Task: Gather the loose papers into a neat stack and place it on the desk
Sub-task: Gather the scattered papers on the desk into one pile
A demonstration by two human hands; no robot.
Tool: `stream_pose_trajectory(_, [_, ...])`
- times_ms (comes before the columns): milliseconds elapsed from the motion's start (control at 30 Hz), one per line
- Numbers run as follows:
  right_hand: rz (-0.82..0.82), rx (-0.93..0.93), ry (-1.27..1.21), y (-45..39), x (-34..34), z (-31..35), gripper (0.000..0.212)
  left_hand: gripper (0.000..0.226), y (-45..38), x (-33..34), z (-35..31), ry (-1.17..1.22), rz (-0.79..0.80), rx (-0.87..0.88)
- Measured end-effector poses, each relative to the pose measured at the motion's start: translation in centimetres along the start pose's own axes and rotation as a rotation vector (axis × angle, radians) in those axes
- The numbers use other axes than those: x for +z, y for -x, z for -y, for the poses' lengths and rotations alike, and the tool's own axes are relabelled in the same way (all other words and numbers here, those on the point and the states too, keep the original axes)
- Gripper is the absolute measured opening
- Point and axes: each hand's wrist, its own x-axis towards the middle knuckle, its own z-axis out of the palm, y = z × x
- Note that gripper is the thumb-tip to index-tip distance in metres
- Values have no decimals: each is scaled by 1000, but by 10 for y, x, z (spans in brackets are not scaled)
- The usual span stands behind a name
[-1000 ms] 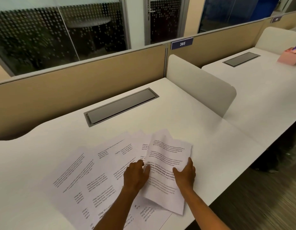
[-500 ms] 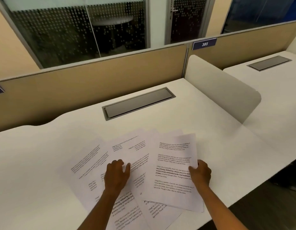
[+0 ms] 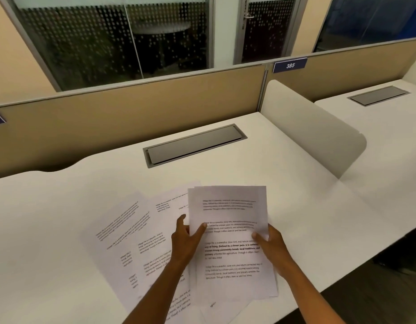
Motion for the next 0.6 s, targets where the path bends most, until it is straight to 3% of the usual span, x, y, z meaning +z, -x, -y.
stream_pose_trajectory(133, [100,15,51,1,7,2,39,55,2,-6,5,19,-24,-64])
stream_pose_trajectory(333, [70,26,393,-4,38,8,37,7,14,-9,10,-129,-161,-122])
stream_pose_trajectory(433, [-1,-52,644,-6,58,14,37,7,20,-10,12,-191,-209,-157])
stream_pose_trajectory(600, [-37,-67,890,-2,82,22,53,43,28,-9,11,-331,-258,-281])
